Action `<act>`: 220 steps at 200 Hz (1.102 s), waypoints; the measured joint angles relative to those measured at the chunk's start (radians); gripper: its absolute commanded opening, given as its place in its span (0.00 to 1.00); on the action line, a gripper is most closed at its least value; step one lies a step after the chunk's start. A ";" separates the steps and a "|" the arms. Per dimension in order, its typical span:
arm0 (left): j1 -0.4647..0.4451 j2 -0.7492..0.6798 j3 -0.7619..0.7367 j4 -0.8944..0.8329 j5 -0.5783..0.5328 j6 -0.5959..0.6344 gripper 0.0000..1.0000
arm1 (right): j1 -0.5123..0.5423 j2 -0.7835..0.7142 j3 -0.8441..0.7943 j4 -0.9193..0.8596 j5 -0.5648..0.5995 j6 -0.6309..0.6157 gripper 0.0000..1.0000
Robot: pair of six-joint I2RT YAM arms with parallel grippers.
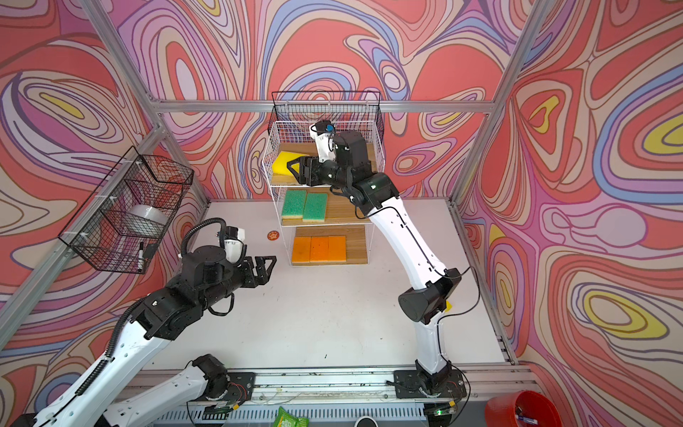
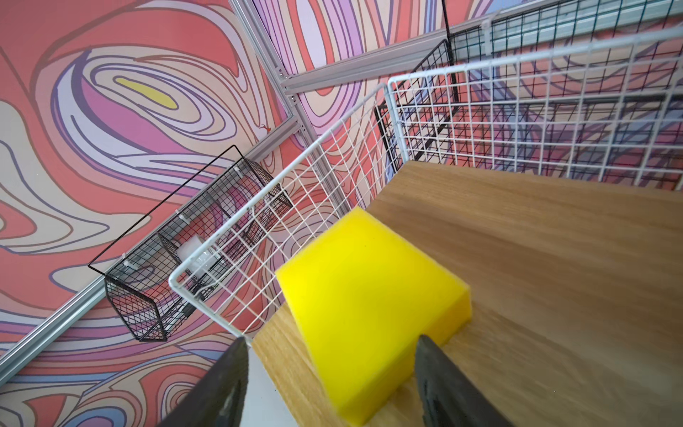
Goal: Place and organize the cleaning sponges onto the shelf
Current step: 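Lower the yellow sponge onto the top tier and open right gripper, then push the yellow sponge with right gripper to square it on the tier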
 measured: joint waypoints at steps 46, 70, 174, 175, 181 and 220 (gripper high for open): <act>0.000 -0.011 -0.010 0.000 0.000 0.000 0.84 | -0.001 0.021 0.016 0.021 0.013 -0.008 0.74; 0.000 -0.014 -0.010 0.000 0.000 0.000 0.84 | -0.001 0.045 0.043 0.026 0.020 -0.020 0.74; 0.001 -0.016 -0.032 0.000 0.001 -0.003 0.84 | -0.002 -0.018 -0.031 -0.007 0.120 -0.129 0.73; 0.001 -0.016 -0.032 0.000 0.001 -0.003 0.84 | -0.002 -0.019 -0.032 -0.008 0.121 -0.129 0.72; 0.001 -0.016 -0.033 0.000 0.001 -0.003 0.84 | -0.002 -0.031 -0.043 -0.014 0.121 -0.133 0.70; 0.001 -0.020 -0.048 0.001 0.002 -0.008 0.84 | -0.003 -0.090 -0.092 -0.049 0.124 -0.153 0.63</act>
